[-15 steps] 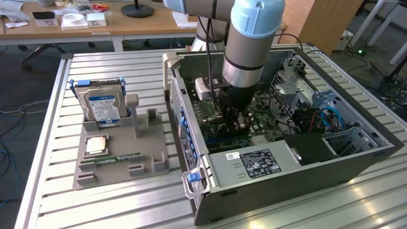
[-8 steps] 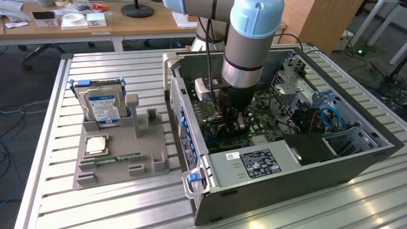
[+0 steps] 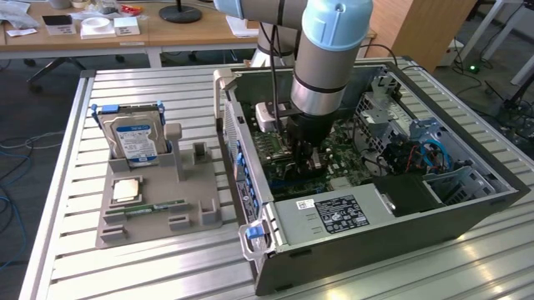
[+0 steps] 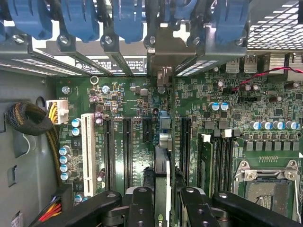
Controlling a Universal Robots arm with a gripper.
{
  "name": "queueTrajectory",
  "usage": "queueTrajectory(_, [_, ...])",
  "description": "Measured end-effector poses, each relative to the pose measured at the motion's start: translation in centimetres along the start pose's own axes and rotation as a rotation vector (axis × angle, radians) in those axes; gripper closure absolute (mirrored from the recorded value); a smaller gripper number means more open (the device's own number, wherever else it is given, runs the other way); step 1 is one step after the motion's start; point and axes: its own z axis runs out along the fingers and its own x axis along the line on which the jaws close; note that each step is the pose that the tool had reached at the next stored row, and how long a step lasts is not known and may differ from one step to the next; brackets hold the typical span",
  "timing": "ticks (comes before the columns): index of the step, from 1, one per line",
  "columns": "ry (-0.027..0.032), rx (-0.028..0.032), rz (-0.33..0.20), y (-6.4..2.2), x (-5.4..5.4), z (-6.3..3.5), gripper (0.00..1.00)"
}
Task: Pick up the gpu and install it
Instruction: 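Insert the gpu into the slot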
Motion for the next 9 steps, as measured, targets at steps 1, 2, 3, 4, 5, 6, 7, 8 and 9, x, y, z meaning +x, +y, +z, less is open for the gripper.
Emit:
queueTrajectory(1, [0.0,0.0,0.0,0.0,0.0,0.0,0.74])
queueTrajectory(2, [0.0,0.0,0.0,0.0,0.0,0.0,0.74])
queueTrajectory(3, [-0.0013,-0.0008,0.001,0.04,-0.01,0.04,0.73])
queueTrajectory(4, [-0.0008,0.0002,0.001,0.03,-0.01,0.04,0.73])
queueTrajectory(5, [-0.0009,0.0005,0.001,0.03,-0.01,0.04,0.67])
queueTrajectory(6, [-0.0002,0.0001,0.0,0.01,-0.01,0.01,0.61])
queueTrajectory(7, [-0.0002,0.0,0.0,0.0,0.0,0.01,0.61])
queueTrajectory(8, [-0.0002,0.0,0.0,0.0,0.0,0.01,0.55])
queueTrajectory(9, [-0.0001,0.0,0.0,0.0,0.0,0.0,0.49])
